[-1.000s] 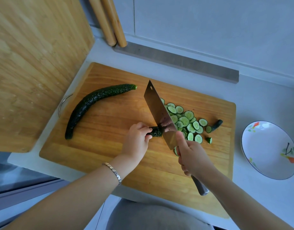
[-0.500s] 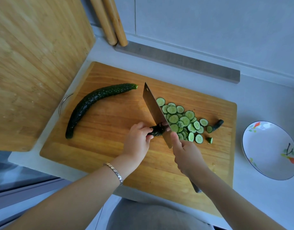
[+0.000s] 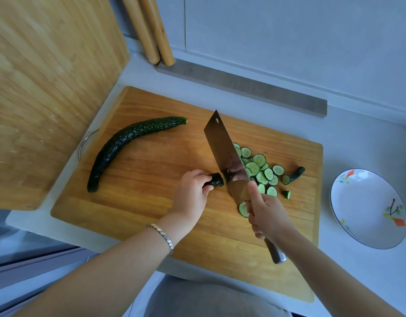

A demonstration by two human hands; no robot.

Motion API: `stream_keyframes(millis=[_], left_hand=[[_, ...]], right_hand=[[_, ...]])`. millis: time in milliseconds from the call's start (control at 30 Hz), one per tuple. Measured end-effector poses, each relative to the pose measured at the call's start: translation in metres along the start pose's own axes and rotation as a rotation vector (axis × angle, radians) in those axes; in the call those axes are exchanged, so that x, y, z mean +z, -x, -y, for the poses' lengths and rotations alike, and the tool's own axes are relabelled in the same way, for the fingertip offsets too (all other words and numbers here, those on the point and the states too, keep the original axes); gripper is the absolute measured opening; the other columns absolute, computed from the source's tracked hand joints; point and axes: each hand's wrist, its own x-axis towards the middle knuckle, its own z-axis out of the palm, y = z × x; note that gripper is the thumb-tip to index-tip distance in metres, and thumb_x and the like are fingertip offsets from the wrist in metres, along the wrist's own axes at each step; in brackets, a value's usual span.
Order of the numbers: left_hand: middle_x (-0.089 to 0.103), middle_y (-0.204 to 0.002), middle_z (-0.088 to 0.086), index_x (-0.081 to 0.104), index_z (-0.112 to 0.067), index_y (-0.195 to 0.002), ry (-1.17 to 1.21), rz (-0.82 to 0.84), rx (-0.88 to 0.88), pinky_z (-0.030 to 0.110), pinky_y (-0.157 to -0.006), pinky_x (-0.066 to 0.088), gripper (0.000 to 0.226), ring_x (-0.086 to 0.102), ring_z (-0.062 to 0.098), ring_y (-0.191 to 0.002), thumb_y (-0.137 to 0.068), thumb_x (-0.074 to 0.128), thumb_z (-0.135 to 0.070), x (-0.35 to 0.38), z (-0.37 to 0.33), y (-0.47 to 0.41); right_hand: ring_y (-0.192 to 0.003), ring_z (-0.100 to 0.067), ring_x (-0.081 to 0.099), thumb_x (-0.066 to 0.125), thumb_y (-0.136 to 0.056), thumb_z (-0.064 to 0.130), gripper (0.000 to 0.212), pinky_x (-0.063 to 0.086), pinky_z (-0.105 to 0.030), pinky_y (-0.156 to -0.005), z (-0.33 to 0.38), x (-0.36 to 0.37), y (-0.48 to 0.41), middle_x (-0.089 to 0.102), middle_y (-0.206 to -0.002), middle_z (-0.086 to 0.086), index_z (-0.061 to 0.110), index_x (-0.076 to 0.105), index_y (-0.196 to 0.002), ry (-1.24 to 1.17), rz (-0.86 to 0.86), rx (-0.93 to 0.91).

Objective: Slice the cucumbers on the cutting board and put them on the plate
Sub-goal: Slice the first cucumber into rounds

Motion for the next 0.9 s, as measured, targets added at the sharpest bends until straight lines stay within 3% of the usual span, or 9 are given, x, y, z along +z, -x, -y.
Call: stream_keyframes(millis=[467, 600, 767, 900], left_hand=[[0.068, -0.085, 0.009, 0.072, 0.000, -0.087, -0.023, 0.013, 0.023, 0.038, -0.060, 0.053, 0.021, 0.061, 0.029, -0.078, -0.067, 0.078, 0.002, 0.000, -0.001, -0.001], [0.068, -0.086, 0.009, 0.072, 0.000, -0.087, -0.015, 0.013, 0.020, 0.036, -0.062, 0.052, 0.019, 0.061, 0.030, -0.079, -0.069, 0.076, 0.002, 0.000, -0.002, -0.002], [0.068, -0.089, 0.009, 0.072, 0.000, -0.090, -0.038, 0.012, 0.030, 0.032, -0.066, 0.050, 0.020, 0.062, 0.029, -0.080, -0.070, 0.075, 0.002, -0.001, -0.001, -0.001], [0.065, -0.094, 0.011, 0.071, -0.002, -0.097, -0.040, 0.012, 0.037, 0.032, -0.072, 0.050, 0.024, 0.060, 0.029, -0.086, -0.073, 0.072, 0.003, -0.002, 0.003, 0.003]], right_hand=[[-0.041, -0.015, 0.030, 0.030, -0.090, 0.062, 0.055, 0.029, -0.025, -0.046, 0.002, 0.006, 0.000, 0.034, -0.046, 0.002, 0.013, 0.037, -0.066, 0.158, -0.016, -0.051], [-0.040, -0.015, 0.029, 0.030, -0.091, 0.062, 0.055, 0.029, -0.021, -0.041, 0.004, 0.012, -0.008, 0.033, -0.047, 0.001, 0.012, 0.037, -0.068, 0.136, 0.000, -0.005], [-0.047, -0.018, 0.032, 0.029, -0.092, 0.062, 0.056, 0.031, -0.029, -0.051, -0.006, 0.027, -0.018, 0.035, -0.053, -0.003, 0.014, 0.037, -0.065, 0.148, -0.047, -0.051], [-0.037, -0.014, 0.030, 0.032, -0.093, 0.058, 0.055, 0.028, -0.021, -0.040, -0.005, 0.018, -0.014, 0.033, -0.046, 0.002, 0.013, 0.037, -0.061, 0.008, -0.029, -0.006]])
